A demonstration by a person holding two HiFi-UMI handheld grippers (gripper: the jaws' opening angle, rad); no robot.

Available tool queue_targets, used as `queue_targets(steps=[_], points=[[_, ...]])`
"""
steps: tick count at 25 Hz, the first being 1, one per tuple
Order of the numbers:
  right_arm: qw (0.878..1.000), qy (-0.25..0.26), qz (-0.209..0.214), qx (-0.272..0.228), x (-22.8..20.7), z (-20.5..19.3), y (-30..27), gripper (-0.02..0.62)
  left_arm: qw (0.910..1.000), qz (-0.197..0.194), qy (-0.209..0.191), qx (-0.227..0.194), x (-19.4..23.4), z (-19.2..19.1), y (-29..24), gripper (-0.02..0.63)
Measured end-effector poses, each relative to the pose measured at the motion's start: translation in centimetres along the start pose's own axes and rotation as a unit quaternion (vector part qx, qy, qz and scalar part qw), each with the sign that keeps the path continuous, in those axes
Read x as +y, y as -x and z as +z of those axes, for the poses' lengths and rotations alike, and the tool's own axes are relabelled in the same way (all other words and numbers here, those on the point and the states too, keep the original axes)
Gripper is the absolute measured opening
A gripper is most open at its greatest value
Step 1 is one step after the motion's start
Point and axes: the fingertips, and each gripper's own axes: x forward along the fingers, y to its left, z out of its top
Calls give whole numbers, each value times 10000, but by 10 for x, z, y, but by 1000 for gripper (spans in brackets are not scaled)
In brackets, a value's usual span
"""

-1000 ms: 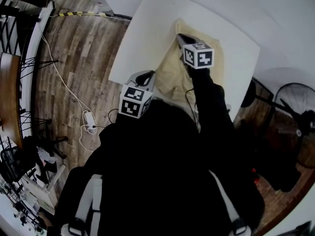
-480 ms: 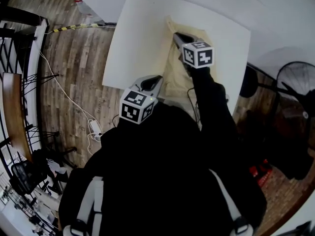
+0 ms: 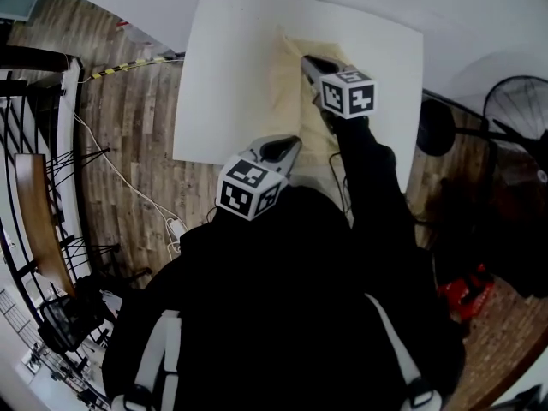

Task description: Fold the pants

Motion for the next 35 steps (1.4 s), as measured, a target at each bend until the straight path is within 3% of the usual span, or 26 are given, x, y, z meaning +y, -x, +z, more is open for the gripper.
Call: queue_targets(steps=[11, 16, 24, 35], points=[[9981, -587, -100, -176, -56, -15, 51, 8, 9977, -555, -151, 370, -51, 7, -48, 14], [9962, -842, -185, -97, -91, -41, 59, 8, 9955, -783, 25, 543, -67, 3, -75, 14], [9950, -957, -258, -85, -118, -49, 76, 8, 9933, -901, 203, 701, -82, -1, -103, 14], [9930, -1100, -261, 352, -151, -91, 78, 8, 9887, -983, 394, 1056, -97, -17, -136, 14]])
